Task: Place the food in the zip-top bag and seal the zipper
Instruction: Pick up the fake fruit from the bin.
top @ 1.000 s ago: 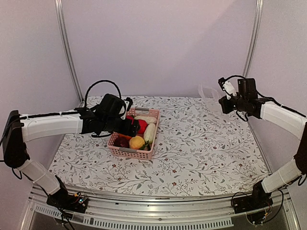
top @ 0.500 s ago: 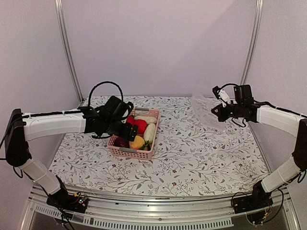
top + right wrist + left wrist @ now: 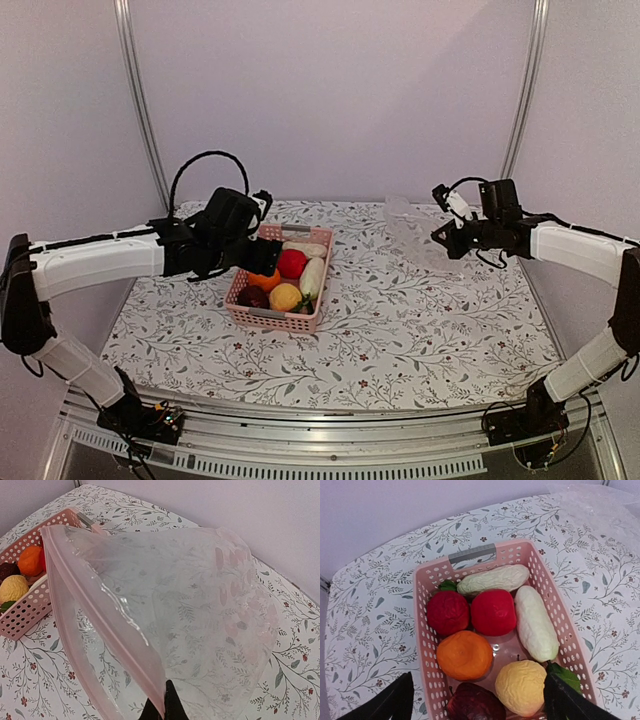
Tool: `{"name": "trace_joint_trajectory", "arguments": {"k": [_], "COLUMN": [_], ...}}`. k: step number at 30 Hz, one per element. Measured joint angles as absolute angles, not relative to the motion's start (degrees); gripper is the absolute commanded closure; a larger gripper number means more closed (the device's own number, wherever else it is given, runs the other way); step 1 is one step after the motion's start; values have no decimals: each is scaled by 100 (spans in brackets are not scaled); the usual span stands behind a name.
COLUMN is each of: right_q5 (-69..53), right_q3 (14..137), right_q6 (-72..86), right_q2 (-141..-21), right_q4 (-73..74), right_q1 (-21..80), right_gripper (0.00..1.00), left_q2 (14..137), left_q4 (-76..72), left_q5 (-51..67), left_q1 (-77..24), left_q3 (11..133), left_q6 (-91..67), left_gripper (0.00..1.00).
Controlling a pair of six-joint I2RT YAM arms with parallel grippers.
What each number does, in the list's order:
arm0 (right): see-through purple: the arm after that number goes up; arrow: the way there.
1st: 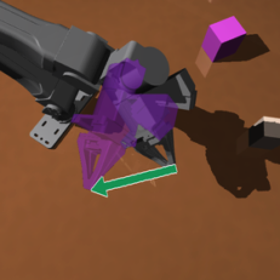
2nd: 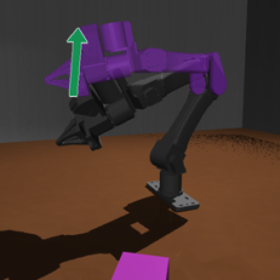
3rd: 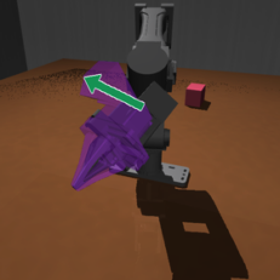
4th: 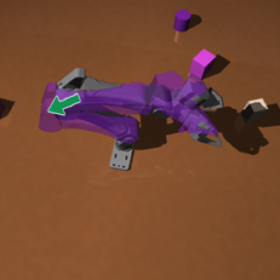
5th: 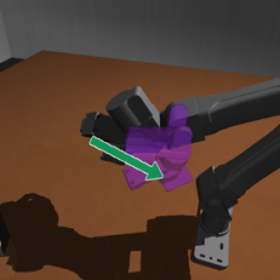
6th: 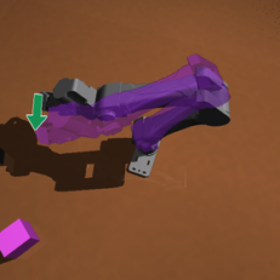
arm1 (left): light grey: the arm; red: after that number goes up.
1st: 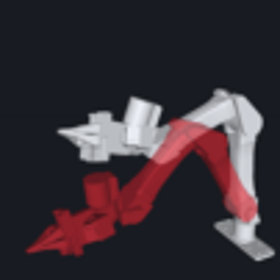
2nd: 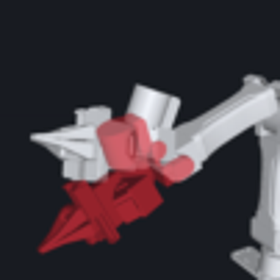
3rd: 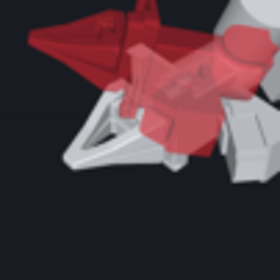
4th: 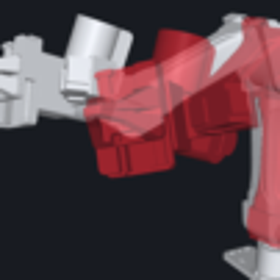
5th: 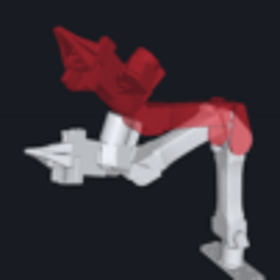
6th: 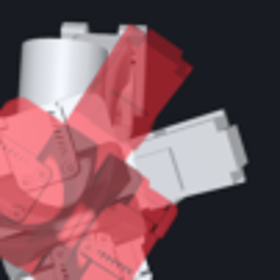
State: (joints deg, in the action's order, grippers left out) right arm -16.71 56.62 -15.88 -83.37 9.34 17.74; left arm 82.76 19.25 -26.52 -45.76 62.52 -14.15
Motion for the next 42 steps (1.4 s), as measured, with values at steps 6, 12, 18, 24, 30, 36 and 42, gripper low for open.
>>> {"name": "trace_joint_trajectory", "arguments": {"k": [6, 12, 18, 24, 30, 36, 42], "right_q5": [-1584, -1538, -1533, -1533, -1533, -1533, -1525], "right_q3": [5642, 5544, 5544, 5544, 5544, 5544, 5544], "right_q6": [-1597, -1658, -1691, -1704, -1741, -1743, -1772], "right_q2": [-8340, -8340, -8340, -8337, -8337, -8337, -8337], "right_q4": [895, 897, 893, 895, 895, 897, 897], "right_q1": [1774, 1774, 1774, 1774, 1774, 1774, 1774], "right_gripper": [100, 100, 100, 100, 100, 100, 100], "left_q2": [9028, 9577, 10022, 10304, 10593, 10822, 10847], "left_q4": [2469, 2936, 3273, 3470, 3496, 3538, 3551], "left_q5": [-1667, -864, -652, -565, -528, -530, -491], "left_q1": [-4565, -4560, -4552, -4480, -4449, -4447, -4438], "left_q3": [6722, 6982, 7148, 7369, 7481, 7553, 7588], "left_q6": [-1702, -2193, -2615, -2801, -2860, -2888, -2840], "left_gripper": [12, 0, 7, 15, 15, 26, 40]}}
